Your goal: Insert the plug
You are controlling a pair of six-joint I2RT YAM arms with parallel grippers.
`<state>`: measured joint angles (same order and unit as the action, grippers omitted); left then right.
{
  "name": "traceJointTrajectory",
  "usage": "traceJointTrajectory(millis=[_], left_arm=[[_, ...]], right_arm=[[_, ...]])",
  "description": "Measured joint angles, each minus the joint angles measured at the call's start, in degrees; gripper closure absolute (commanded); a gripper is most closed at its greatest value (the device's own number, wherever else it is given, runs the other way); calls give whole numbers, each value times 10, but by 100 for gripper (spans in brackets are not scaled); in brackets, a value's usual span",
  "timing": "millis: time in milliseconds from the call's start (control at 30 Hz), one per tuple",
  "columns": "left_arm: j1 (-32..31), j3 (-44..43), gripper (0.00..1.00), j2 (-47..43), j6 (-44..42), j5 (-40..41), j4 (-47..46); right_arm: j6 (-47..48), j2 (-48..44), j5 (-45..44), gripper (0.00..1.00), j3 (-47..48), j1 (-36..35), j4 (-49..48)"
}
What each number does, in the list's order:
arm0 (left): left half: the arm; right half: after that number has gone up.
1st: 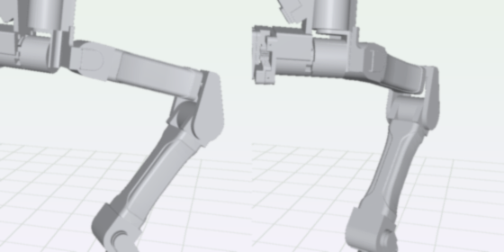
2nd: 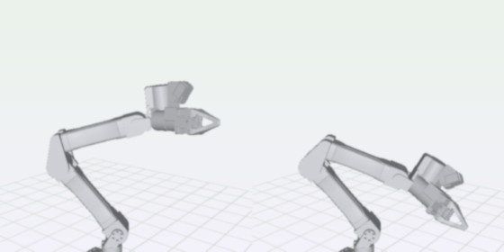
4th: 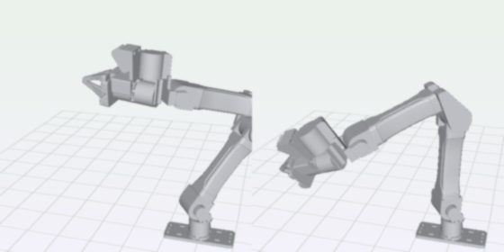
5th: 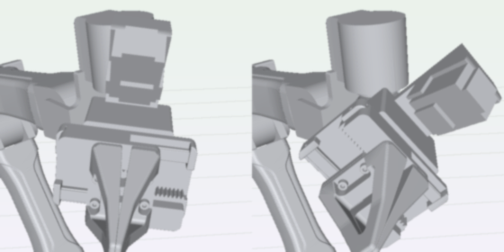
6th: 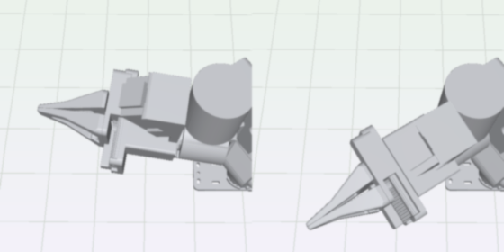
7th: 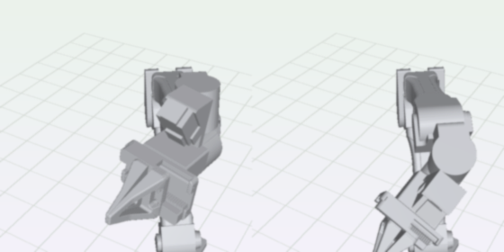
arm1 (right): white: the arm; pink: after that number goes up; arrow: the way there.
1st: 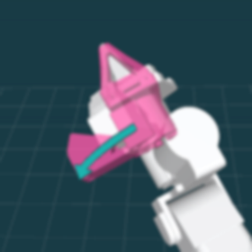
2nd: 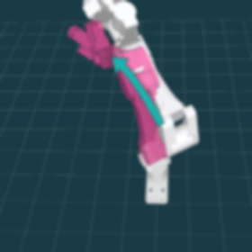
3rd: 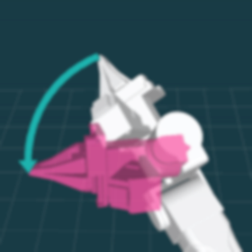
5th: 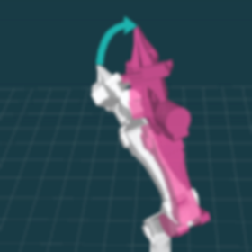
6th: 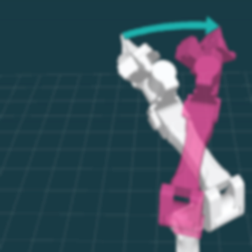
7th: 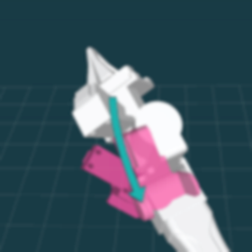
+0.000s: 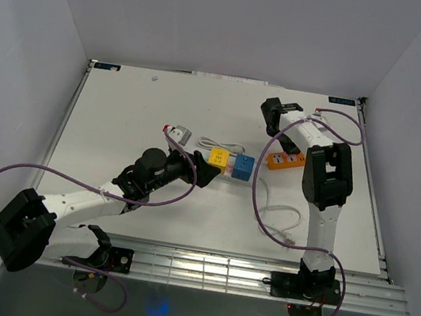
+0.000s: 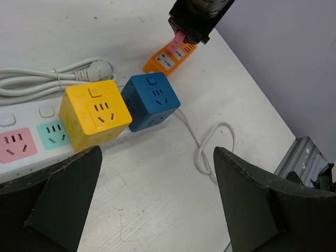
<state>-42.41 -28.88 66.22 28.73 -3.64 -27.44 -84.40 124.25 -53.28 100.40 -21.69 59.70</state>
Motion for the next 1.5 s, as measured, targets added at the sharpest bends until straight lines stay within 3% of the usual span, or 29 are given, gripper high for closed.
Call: traceJointTrajectory(millis=[233, 300, 333, 400, 433, 500, 567, 900, 967, 1200, 1333, 1500], left_arm=[[-2, 0, 2, 0, 0, 0, 0], [-2, 0, 2, 0, -1, 0, 0], [-2, 0, 2, 0, -2, 0, 0], [-2, 0, 2, 0, -3, 0, 0], [-2, 0, 2, 0, -3, 0, 0], [-2, 0, 2, 0, -4, 0, 0], [-2, 0, 2, 0, -5, 0, 0], [-3, 0, 2, -2, -9, -1, 0], [-3, 0, 2, -2, -9, -2, 0], [-3, 0, 2, -5, -8, 3, 3], [-3, 0, 2, -17, -4, 24, 11], [-4, -13, 2, -21, 9, 67, 37]], right_arm=[[10, 3, -3, 92, 3, 0, -1], [11, 3, -4, 77, 3, 0, -1], [11, 3, -5, 59, 3, 0, -1], [13, 2, 0, 40, 2, 0, -6], [15, 2, 1, 22, 0, 0, -11], [26, -1, 3, 6, -6, 2, -19], [51, -19, 3, 10, -21, 2, -33], [189, -172, 14, 10, -54, 3, -143], [237, -201, 37, 6, -94, 3, -194], [450, -351, 289, 10, -395, -2, -480], [504, -362, 378, 9, -406, -39, -523], [536, -345, 395, 10, -393, -104, -553]])
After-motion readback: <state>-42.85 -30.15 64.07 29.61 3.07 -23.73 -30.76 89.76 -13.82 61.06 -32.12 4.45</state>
